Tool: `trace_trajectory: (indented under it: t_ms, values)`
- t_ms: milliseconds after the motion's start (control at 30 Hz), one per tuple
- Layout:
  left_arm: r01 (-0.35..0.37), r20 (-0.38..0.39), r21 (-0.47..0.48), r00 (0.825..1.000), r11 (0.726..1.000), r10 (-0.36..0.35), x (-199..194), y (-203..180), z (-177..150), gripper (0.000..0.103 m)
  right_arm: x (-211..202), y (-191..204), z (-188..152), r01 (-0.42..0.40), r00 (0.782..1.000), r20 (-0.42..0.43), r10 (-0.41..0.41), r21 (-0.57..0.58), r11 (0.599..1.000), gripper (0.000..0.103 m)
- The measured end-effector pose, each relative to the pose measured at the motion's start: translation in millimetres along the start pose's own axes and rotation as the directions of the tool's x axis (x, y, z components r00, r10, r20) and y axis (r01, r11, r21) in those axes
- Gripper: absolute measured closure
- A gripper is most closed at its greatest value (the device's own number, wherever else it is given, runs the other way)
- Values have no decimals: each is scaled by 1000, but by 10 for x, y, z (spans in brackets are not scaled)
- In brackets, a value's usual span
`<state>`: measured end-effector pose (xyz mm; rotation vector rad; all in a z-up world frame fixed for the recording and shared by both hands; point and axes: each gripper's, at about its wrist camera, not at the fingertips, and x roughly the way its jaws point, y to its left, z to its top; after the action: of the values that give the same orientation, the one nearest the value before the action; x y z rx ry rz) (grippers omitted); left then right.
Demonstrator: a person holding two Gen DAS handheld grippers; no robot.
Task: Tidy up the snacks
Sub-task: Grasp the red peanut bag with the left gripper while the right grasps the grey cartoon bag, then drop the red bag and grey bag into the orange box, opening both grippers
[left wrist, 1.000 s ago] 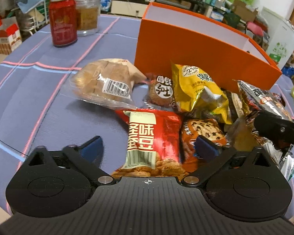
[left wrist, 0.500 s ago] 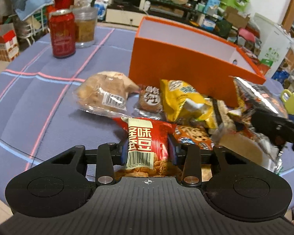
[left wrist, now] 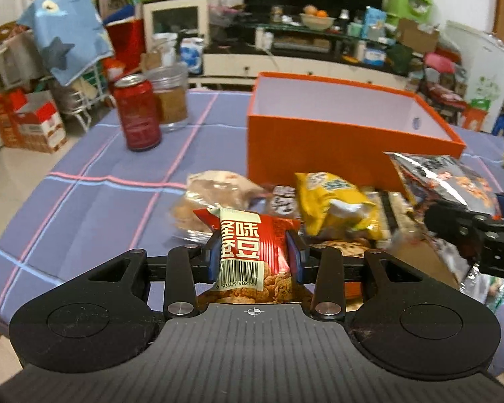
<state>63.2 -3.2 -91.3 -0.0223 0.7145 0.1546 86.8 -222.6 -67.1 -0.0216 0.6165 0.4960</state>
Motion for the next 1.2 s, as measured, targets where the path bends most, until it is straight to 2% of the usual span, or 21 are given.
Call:
trace_trajectory:
  t_ms: [167,300,533,633,800,933,1067,1133,1167,1200]
  values:
    - [-41,-4,-12,999,999,41,-6,55,35,85,1,30,-7,8,1000,-2,-8,-6,1000,45]
    - [-43,-1,-29,999,999,43,-27,69,82,85,-4,40,-4,12,1000,-4,-12,-5,1000,45]
    - [-24,-4,-38,1000,999,24,-54,15,76,85,14,57,-9,13,1000,-15,-13,-6,1000,45]
    - [15,-3,-64,1000,998,-15,-97,14,148,85,0,49,11,11,1000,-13,-11,1,1000,45]
    - [90,78,-63,993,994,-85,-217,-48,568,85,-89,-79,293,24,998,53,-24,4,1000,45]
    - [139,99,-86,987,987,-130,79,-168,1109,85,136,-407,701,50,995,80,-56,72,996,45]
    - [146,72,-93,988,985,-140,561,-363,1596,85,638,-695,1085,94,994,41,-99,117,989,45]
    - [142,27,-74,990,987,-140,854,-465,1759,84,882,-782,1194,122,992,0,-122,111,986,44]
    - [146,10,-73,989,987,-146,972,-487,1807,82,1004,-834,1232,125,992,-34,-122,116,985,43]
    - [145,5,-77,989,986,-145,1036,-495,1823,76,1085,-876,1258,124,991,-58,-117,126,984,40]
